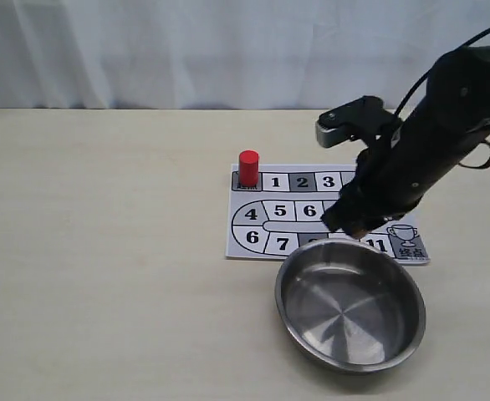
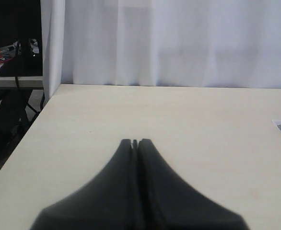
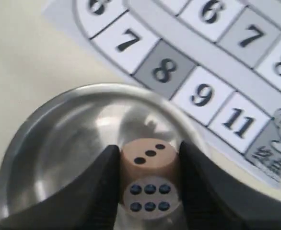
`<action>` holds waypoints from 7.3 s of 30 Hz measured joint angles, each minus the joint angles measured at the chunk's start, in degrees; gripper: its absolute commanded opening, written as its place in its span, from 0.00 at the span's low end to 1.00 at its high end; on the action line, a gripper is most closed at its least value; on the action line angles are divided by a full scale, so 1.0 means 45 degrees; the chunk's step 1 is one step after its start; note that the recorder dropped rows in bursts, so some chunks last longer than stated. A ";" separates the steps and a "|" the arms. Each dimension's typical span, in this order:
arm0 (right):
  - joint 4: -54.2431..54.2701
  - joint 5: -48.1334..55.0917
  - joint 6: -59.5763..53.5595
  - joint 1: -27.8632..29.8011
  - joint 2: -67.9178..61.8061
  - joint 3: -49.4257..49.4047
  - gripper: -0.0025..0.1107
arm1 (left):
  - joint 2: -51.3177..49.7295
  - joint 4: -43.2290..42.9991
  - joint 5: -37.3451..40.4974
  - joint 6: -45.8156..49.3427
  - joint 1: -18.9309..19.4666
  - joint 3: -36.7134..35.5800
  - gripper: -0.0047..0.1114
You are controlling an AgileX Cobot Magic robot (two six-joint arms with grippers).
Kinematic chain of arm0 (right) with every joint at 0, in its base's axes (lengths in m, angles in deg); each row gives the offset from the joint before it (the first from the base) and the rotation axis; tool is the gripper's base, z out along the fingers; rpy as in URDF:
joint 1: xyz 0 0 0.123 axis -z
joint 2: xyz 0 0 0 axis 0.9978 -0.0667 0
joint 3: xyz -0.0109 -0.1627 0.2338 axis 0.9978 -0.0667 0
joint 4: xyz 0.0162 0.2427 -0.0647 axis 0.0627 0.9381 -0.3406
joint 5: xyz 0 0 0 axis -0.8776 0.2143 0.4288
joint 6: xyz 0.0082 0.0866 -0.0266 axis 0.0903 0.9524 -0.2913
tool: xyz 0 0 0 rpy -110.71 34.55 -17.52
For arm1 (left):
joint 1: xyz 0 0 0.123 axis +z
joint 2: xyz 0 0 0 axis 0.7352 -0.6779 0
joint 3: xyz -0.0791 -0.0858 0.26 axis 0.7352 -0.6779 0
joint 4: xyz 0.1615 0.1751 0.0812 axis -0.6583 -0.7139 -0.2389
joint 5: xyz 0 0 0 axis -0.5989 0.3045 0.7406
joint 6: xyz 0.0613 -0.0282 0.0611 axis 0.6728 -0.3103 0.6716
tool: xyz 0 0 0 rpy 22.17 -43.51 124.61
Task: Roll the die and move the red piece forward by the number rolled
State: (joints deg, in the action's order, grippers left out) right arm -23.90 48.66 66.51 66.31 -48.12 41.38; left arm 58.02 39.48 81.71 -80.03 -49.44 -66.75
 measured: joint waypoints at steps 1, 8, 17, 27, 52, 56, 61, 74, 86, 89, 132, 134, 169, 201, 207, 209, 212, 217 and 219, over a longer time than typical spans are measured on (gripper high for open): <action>-0.0841 -0.0161 0.0862 0.0404 0.0011 0.0006 0.06 | 0.0000 0.0000 0.0000 0.0000 0.0000 0.0000 0.04; -0.2844 -0.2386 0.2496 0.4057 -0.1014 0.0006 0.06 | 0.0000 0.0000 0.0000 0.0000 0.0000 0.0000 0.04; -0.1649 -0.3949 0.1463 0.6586 -0.3084 0.0430 0.06 | 0.0000 0.0000 0.0000 0.0000 0.0000 0.0000 0.04; 0.9079 -0.1385 -0.8166 0.6569 -0.3596 0.1483 0.97 | 0.0000 0.0000 0.0000 0.0000 0.0000 0.0000 0.04; 0.4362 -0.2942 -0.4967 0.6569 -0.3605 0.1483 0.86 | 0.0000 0.0000 0.0000 0.0000 0.0000 0.0000 0.04; 0.4362 -0.2942 -0.4622 0.6569 -0.3605 0.1483 0.66 | 0.0000 0.0000 0.0000 0.0000 0.0000 0.0000 0.04; 0.4362 -0.2564 -0.4390 0.6569 -0.3605 0.1483 0.27 | 0.0000 0.0000 0.0000 0.0000 0.0000 0.0000 0.04; 0.4362 -0.0846 -0.4390 0.6569 -0.3073 0.1483 0.06 | 0.0000 0.0000 0.0000 0.0000 0.0000 0.0000 0.04; 0.1978 0.0167 -0.3010 0.4840 -0.2158 0.1483 0.06 | 0.0000 0.0000 0.0000 0.0000 0.0000 0.0000 0.04; 0.1100 0.0245 -0.2603 0.3942 -0.2140 0.1483 0.06 | 0.0000 0.0000 0.0000 0.0000 0.0000 0.0000 0.04; 0.0106 -0.0268 -0.1478 0.2789 -0.4979 0.2375 0.06 | 0.0000 0.0000 0.0000 0.0000 0.0000 0.0000 0.04; 0.0106 -0.0268 -0.1478 0.2789 -0.4979 0.2375 0.06 | 0.0000 0.0000 0.0000 0.0000 0.0000 0.0000 0.04; 0.2794 -0.2577 -0.1004 0.0396 -0.3523 0.4187 0.60 | 0.0000 0.0000 0.0000 0.0000 0.0000 0.0000 0.04; 0.3370 -0.4647 -0.1315 -0.0366 -0.8923 0.8817 0.66 | 0.0000 0.0000 0.0000 0.0000 0.0000 0.0000 0.04; 0.3370 -0.5046 -0.1394 -0.0601 -0.9036 0.8817 0.65 | 0.0000 0.0000 0.0000 0.0000 0.0000 0.0000 0.04; 0.3370 -0.5171 -0.1394 -0.0723 -0.9087 0.8817 0.65 | 0.0000 0.0000 0.0000 0.0000 0.0000 0.0000 0.04; 0.3370 -0.5259 -0.1394 -0.0819 -0.9168 0.8817 0.65 | 0.0000 0.0000 0.0000 0.0000 0.0000 0.0000 0.04; 0.3060 -0.5233 -0.1394 -0.0819 -0.9168 0.8817 0.65 | 0.0000 0.0000 0.0000 0.0000 0.0000 0.0000 0.04; 0.2926 -0.5130 -0.1394 -0.0819 -0.9168 0.8817 0.65 | 0.0000 0.0000 0.0000 0.0000 0.0000 0.0000 0.04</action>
State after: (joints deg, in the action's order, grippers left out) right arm -10.73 25.58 60.24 62.62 -89.38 81.06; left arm 58.02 39.48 81.71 -80.03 -49.44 -66.75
